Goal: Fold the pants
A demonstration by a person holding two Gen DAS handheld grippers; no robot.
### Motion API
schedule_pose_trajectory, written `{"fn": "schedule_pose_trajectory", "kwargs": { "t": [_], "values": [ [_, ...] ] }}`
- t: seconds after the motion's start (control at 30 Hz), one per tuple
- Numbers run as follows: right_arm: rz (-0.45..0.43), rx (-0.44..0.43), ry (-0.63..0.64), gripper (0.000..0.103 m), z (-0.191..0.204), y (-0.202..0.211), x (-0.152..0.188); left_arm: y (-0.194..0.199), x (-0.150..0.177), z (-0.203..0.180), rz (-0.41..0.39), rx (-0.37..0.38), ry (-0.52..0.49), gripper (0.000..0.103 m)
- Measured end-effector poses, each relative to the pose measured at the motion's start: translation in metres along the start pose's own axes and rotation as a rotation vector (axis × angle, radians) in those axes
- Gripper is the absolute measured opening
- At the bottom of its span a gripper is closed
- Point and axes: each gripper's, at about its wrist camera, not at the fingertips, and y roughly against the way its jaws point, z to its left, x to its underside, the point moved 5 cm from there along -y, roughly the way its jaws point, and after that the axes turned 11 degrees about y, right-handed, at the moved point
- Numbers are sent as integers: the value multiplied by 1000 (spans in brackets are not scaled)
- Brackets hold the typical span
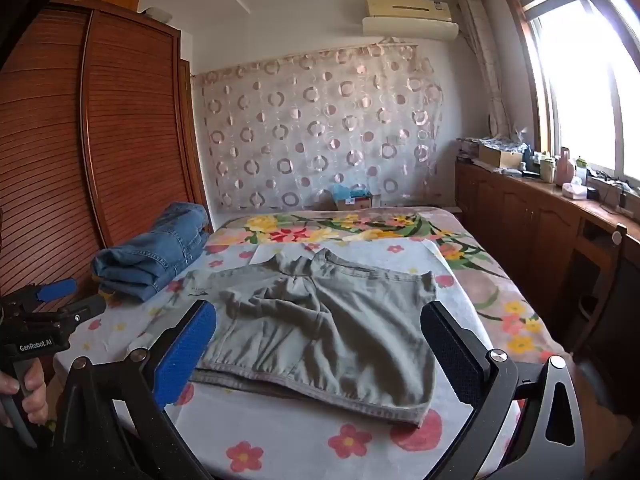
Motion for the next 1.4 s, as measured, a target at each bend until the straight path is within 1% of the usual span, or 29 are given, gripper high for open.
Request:
{"fn": "schedule_pose_trajectory", "kwargs": {
  "t": [0.03,0.17,0.4,0.53,0.73,0.87,1.4],
  "values": [
    [8,-11,-18,102,0,0,0,-1,1,0,13,-4,-10,89],
    [9,-17,-5,102,3,0,0,0,0,0,4,2,-1,89],
    [4,-25,2,102,-3,-6,-4,0,0,-1,2,5,-2,89],
    [0,-16,3,102,4,-1,1,4,-6,-5,0,6,-2,89],
    [3,-15,5,102,4,-2,1,5,-7,-7,-7,5,-3,89],
    [3,-14,2,102,5,-2,2,13,-12,-9,-9,9,-1,89],
    [2,-11,2,102,5,0,0,15,-11,-10,-16,8,-2,89]
  ]
}}
